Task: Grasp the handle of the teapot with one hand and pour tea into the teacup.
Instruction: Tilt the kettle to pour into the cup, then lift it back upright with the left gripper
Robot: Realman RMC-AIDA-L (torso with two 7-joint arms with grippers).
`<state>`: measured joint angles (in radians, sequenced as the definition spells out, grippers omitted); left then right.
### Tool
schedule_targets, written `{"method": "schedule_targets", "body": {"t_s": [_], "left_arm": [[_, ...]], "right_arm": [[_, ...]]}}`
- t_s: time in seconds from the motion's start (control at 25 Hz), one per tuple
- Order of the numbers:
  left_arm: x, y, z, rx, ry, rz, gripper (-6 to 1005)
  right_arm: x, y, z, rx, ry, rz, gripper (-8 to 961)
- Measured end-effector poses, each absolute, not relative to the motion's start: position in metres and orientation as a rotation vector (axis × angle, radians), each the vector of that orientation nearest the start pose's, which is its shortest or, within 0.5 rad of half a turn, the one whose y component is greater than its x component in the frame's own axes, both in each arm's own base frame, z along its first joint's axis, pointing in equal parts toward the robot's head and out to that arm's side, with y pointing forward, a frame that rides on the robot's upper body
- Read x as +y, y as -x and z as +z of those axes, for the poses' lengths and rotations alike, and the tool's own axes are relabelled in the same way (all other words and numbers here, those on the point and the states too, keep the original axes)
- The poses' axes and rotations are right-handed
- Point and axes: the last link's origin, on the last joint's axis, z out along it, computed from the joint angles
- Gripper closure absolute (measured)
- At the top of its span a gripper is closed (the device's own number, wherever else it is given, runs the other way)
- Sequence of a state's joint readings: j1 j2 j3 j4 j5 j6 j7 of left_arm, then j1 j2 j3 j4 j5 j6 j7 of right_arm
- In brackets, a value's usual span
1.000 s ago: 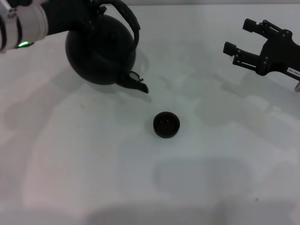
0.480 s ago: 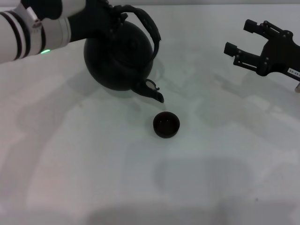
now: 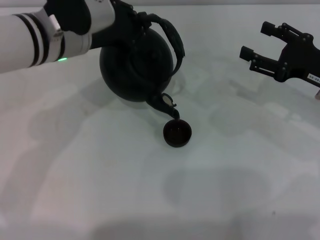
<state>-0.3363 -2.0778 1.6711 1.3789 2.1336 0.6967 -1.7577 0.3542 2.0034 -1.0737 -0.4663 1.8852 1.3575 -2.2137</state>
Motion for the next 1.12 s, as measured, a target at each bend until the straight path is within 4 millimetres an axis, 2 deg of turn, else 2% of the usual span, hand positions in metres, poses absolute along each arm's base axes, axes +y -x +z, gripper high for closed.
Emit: {"method": "schedule_targets", "body": {"t_s": [0.44,1.12], "left_arm": [[0.365,0.147,-0.042,0.219,2.466,0.001,884],[0.371,0.135,-0.042,0.307,2.459,0.044,887]], "right_arm": [[0.317,-0.301,0.009,0.435,2.319,0.859,85],[0.319,-0.302,0.01,0.443,2.309,0.849,85]]}}
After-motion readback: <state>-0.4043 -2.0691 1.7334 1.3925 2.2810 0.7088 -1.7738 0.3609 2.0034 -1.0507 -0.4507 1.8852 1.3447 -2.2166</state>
